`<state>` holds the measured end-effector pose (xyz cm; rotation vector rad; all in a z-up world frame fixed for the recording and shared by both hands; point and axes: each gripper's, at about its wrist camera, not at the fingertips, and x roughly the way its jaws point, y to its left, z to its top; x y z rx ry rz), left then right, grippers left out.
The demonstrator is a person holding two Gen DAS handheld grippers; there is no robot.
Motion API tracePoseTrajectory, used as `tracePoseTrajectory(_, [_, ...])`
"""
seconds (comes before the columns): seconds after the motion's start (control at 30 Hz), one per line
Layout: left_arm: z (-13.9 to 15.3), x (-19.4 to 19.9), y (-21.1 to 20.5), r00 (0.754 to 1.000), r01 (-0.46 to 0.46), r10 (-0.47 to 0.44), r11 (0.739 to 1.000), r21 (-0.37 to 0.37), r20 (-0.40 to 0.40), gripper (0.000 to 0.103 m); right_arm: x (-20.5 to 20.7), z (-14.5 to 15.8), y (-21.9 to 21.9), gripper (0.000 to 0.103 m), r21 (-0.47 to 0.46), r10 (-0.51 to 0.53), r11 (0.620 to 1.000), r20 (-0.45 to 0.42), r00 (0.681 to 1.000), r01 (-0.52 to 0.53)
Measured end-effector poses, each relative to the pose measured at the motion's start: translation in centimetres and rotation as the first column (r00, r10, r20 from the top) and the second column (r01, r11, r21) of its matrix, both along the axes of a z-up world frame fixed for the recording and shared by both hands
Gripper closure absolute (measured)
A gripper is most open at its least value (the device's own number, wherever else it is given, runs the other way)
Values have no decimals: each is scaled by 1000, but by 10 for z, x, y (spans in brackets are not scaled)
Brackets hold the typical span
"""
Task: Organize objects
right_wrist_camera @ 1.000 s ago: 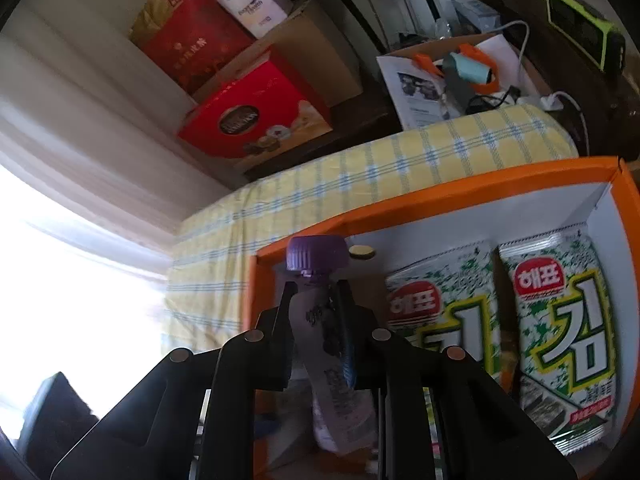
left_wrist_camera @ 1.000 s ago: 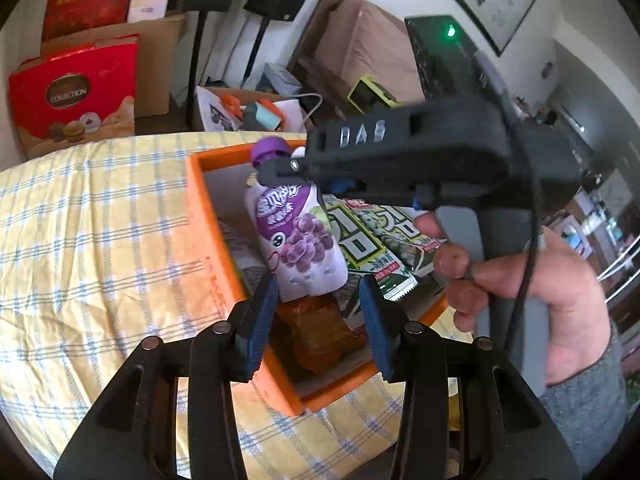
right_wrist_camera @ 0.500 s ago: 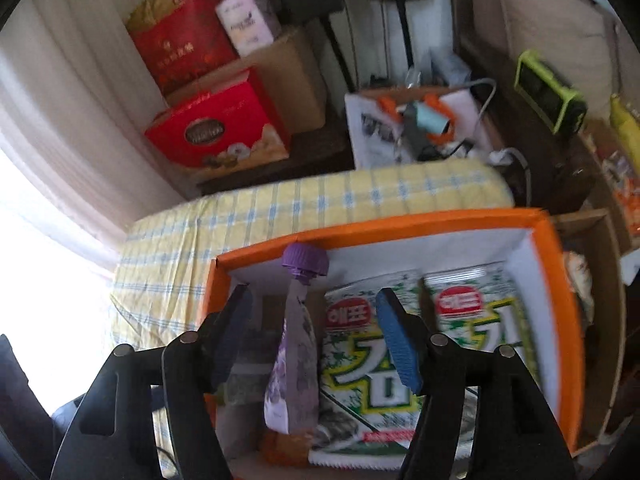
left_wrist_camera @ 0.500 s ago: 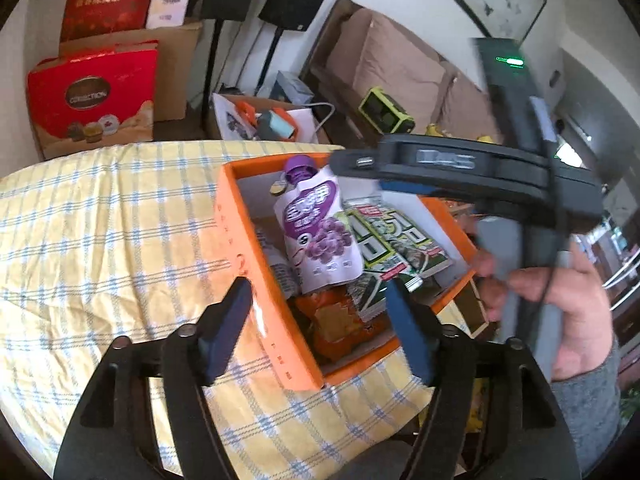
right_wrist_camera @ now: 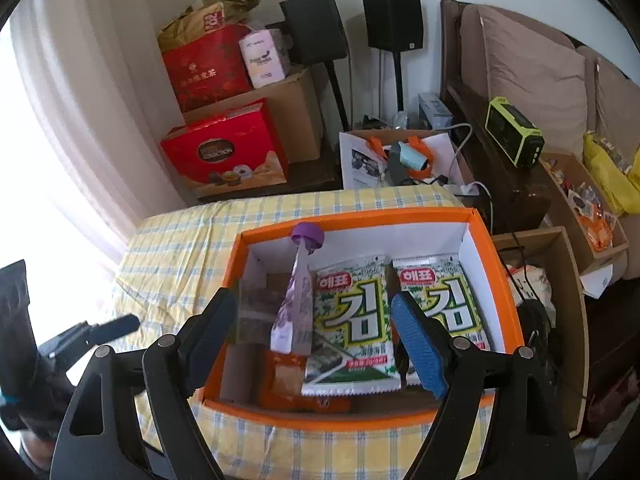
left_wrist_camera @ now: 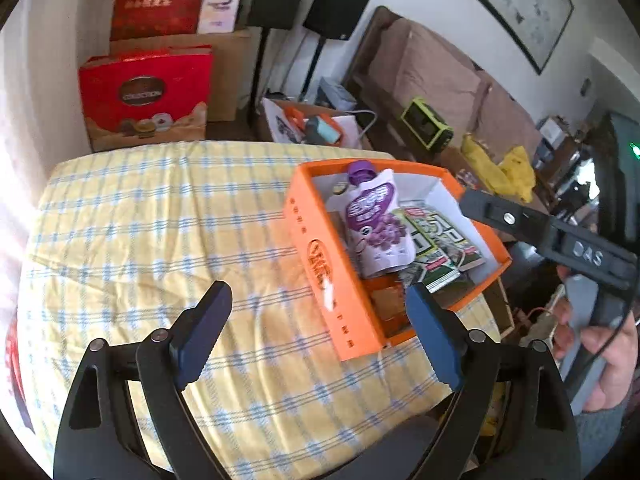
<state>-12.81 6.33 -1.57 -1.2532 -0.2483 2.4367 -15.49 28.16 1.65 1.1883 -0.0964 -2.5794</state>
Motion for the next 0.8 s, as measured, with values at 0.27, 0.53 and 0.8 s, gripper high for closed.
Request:
tracePoseTrajectory(0.27, [5, 11, -20, 998, -54, 55, 998, -35, 6, 16, 23, 1, -10, 19, 16, 14, 1000, -23, 1000, -14])
tracePoseTrajectory(0.53, [10, 30, -37, 995, -95, 95, 995, -40, 12, 15, 50, -7, -12, 13, -3, 4, 1000, -23, 1000, -4])
tracePoseTrajectory(0.8, [15, 49, -43, 993, -119, 119, 989, -88, -10, 5, 72, 0, -20, 1, 41, 5, 999, -69, 998, -2])
